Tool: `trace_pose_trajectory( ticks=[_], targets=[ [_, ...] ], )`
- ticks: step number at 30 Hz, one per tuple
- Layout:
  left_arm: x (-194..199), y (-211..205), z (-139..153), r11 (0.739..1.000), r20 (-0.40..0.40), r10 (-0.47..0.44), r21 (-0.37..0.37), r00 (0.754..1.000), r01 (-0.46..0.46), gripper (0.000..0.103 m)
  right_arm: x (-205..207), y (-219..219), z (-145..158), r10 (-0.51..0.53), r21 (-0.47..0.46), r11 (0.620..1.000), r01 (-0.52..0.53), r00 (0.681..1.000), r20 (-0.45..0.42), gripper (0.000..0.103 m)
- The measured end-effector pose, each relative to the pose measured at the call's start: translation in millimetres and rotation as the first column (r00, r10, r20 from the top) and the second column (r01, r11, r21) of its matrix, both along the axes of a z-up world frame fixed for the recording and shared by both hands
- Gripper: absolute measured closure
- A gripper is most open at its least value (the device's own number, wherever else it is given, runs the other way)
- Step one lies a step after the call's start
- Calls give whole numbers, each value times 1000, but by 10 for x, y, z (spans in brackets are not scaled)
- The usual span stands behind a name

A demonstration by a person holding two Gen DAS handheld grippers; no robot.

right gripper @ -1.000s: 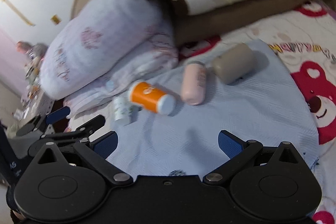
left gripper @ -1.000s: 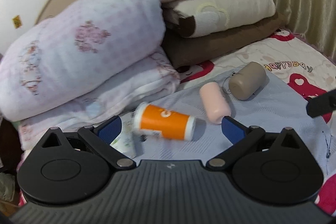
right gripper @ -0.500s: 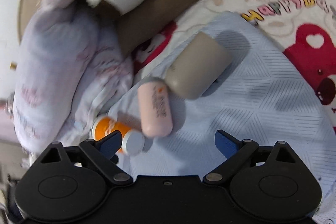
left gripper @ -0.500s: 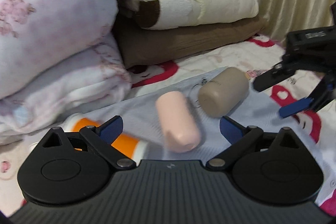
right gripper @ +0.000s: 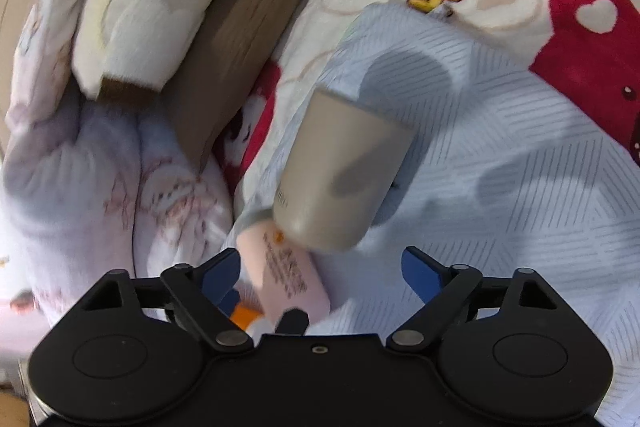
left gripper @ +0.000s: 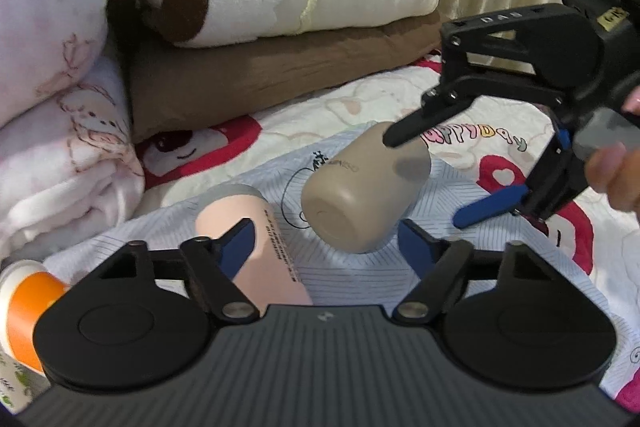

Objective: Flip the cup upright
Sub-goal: 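Move the right tool toward the lying grey tumbler and close around it, then rotate the grey tumbler upright with the right tool while the left tool approaches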

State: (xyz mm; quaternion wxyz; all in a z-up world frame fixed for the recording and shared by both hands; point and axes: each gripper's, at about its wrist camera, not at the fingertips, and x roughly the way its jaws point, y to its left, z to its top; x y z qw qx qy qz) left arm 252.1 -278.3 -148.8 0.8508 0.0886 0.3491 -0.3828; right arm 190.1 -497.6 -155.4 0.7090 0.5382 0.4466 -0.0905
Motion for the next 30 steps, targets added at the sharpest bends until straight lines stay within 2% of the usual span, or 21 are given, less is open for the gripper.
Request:
trace_pose_trajectory(
  ticks=[4,6,11,19,25,30],
  targets=[
    [112,-35,-151,999,-90,15,-44,996,-19,44,127,-83,-126,-44,19,999,43,999,18,21],
    [131,-64,-189,998,-108,21,-52,994,-26,45,199,-89,-193,-59,1,998,59,998,5,21],
    [137,-92,-220,998,-118,13,-59,993,-20,46,299,-136,-350,-103,-2,995,103,994,-23,21],
    [149,-99,-186,998,-124,18,-52,992,-25,46,394,-173,-477,-105,12,994,105,994,40,18],
    [135,-84,-187,998,-136,25,-51,990,-32,46,419,-219,-495,-55,1,998,56,994,90,18],
    [56,-57,-130,998,-132,3,-56,991,-10,46,300,-270,-478,-30,6,1000,29,995,97,18]
  ],
)
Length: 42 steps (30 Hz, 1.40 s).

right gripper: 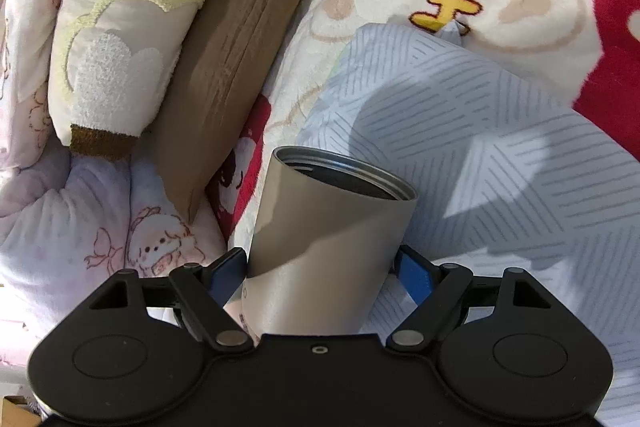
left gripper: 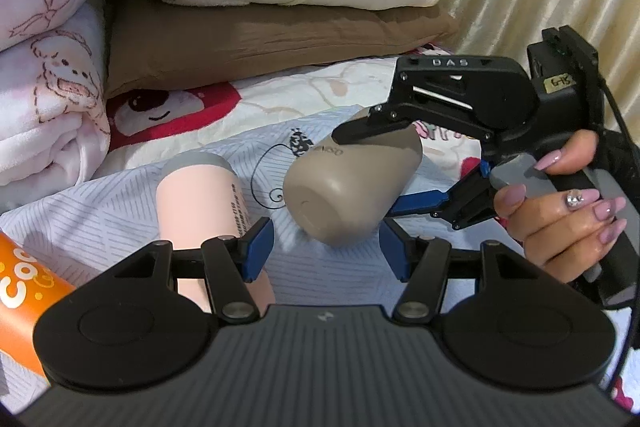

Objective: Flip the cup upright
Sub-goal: 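Rotate the grey tumbler upright with the right tool while the left tool approaches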

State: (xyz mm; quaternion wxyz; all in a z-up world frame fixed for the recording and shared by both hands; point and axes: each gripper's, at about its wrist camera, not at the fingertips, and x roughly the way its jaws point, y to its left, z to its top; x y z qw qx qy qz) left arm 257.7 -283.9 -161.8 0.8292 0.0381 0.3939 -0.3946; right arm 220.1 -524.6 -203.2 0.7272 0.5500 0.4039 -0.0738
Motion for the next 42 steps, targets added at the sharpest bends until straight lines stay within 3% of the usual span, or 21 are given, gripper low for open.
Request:
trace_pose_trajectory(
  ticks=[6,11,16,20,26,30,37,39,42],
  targets=[
    [-148,145,87,999,-14,-26,-18,1000,26,46,-185,8,66,71,-11,997,-71,997,-8,19],
    [-312,292,104,997,-61,-70,-15,996,69,46,-324,143,71,191,-9,982,-191,981,-13,19],
    [-503,420,137,989,-102,-140,25,985,144,45,-474,400,194,352,-95,930,-354,935,-36,20],
    [-618,573,156,989,-111,-142,28,984,146,46,-580,571,255,436,-125,889,-440,898,-55,22],
    [-569,606,64,996,-104,-90,5,991,91,46,-597,687,328,461,-196,866,-460,886,-45,23],
    [-622,587,97,993,-65,-119,-36,991,117,46,-628,718,354,476,-204,856,-475,878,-44,23],
    [-637,529,186,966,-10,-256,-35,967,256,44,-591,776,348,599,-139,788,-599,799,-49,26],
    [-599,459,126,966,-15,-258,-16,966,258,44,-518,743,313,641,-112,758,-643,765,-59,30],
    [-519,360,9,970,-37,-243,-24,969,243,40,-398,678,259,660,-89,743,-663,749,-63,36]
  ],
)
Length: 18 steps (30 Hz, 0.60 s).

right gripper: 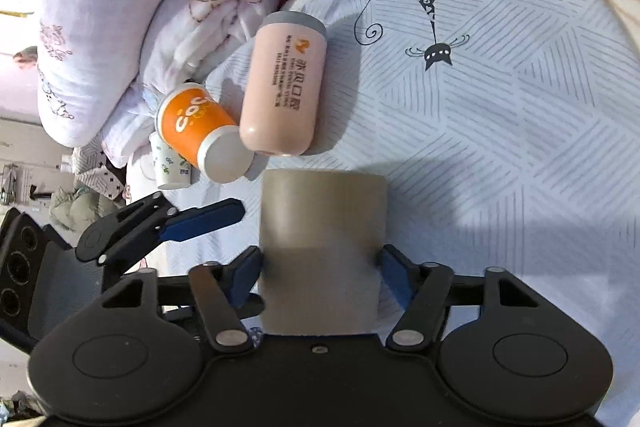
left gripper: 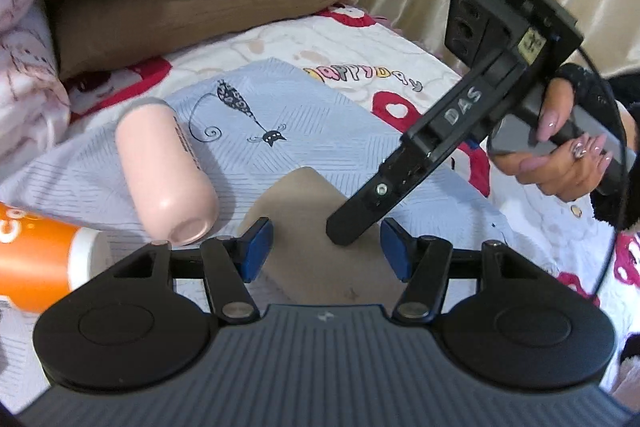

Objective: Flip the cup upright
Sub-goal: 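Rotate the grey tumbler upright with the right tool while the left tool approaches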

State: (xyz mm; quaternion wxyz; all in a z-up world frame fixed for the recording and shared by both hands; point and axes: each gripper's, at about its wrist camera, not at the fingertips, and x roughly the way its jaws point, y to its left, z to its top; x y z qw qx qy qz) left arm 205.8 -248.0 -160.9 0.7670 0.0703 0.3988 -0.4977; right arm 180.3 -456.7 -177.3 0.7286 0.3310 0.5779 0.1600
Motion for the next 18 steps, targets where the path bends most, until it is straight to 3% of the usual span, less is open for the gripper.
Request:
trace_pose_trajectory(
  ticks=[5,10,13,18],
  targets=[
    [123,-9,-28,999,-25,16,-48,1000,-17,40,96,-63,35,2,-5,1000,-2,1000,6,36],
    [167,-67,-13,999,-47,17,-42,999,-19,40,100,-149,-16,-45,25,999,45,999,-1,34],
    [215,-106,-95,999,-114,49,-1,992,-50,36,86,-158,-61,-95,26,995,95,995,-3,27],
    [199,-34,-137,996,-205,91,14,975,-91,34,20,-90,-151,-117,56,991,119,992,-35,25]
  ],
)
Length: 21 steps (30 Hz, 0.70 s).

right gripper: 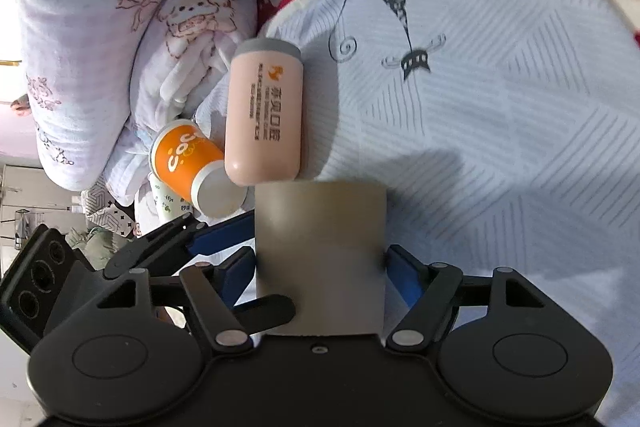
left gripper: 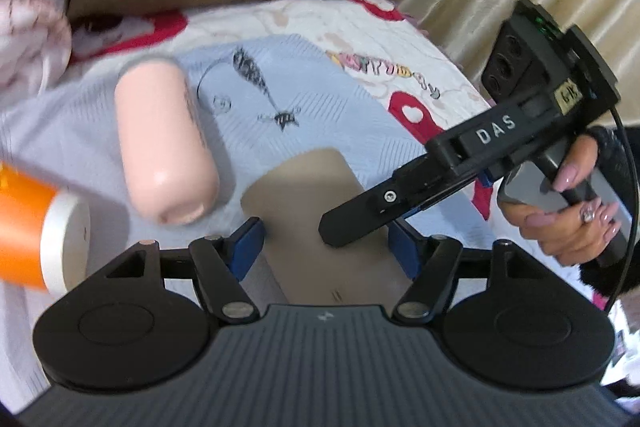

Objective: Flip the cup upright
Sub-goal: 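Rotate the grey tumbler upright with the right tool while the left tool approaches, then lower the upright grey tumbler onto the cloth with the right tool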

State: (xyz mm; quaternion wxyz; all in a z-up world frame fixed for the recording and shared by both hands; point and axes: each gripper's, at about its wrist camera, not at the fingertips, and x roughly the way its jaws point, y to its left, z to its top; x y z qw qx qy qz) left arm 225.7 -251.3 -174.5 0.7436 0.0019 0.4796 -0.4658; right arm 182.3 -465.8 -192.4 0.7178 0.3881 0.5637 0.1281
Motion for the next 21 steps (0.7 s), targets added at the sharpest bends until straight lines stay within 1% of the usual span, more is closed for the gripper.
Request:
trace_pose_trajectory(
  ticks=[5,7,9,10,12,14,21],
  targets=[
    [-90,13,-34,1000,-38,17,13,999,-16,32,-66,77,-25,16,3,1000,-16,1000,-20,24],
    [-101,61,-68,998,-80,62,-2,995,-63,33,-91,101,-60,12,14,1000,-12,999,-30,22],
    [-95,167,-108,991,-159,126,-21,979,-131,33,-129,148,-70,5,9,1000,-5,1000,-23,22],
    [-138,216,-112,989,-166,137,-22,976,-143,33,-151,174,-66,6,8,1000,-6,1000,-19,22],
    [-267,282,-100,989,-136,150,5,979,-150,33,-225,219,-79,-11,28,1000,11,1000,-25,23],
    [-414,353,-63,989,-109,149,29,983,-146,33,-311,300,-107,0,54,999,2,1000,-29,24],
    [-731,745,-4,979,-158,193,100,968,-179,33,-517,788,-146,83,80,994,-77,994,-70,24]
  ],
)
